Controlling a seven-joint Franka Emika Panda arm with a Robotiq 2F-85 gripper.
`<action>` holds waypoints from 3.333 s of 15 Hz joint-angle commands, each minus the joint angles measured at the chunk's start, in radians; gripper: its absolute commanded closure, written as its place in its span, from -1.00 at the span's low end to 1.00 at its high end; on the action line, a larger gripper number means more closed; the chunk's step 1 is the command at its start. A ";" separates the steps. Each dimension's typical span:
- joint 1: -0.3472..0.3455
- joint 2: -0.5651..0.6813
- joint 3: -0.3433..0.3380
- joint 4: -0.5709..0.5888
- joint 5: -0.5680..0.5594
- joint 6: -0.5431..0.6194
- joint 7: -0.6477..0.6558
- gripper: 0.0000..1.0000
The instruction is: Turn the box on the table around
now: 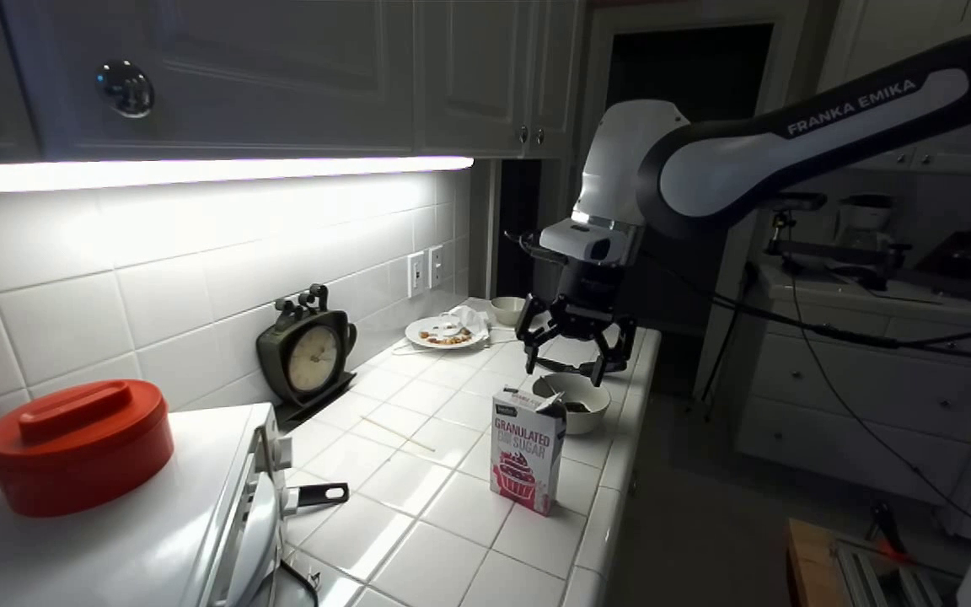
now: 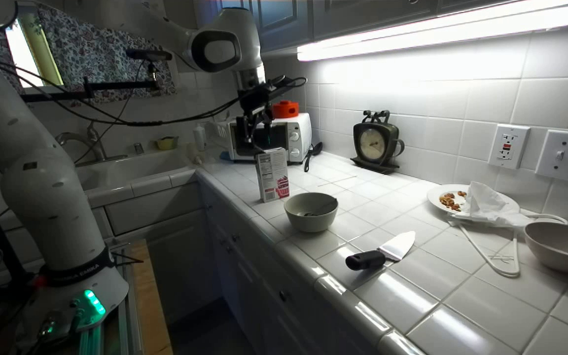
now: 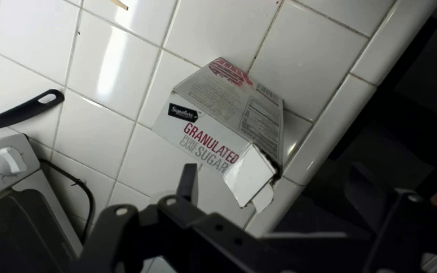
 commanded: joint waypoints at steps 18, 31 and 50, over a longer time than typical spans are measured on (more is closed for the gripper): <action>-0.026 0.120 0.073 0.076 -0.096 0.010 -0.713 -1.00; 0.125 0.109 -0.032 -0.003 -0.422 0.243 -0.665 -1.00; 0.048 0.121 0.045 -0.004 -0.228 0.218 -0.678 -1.00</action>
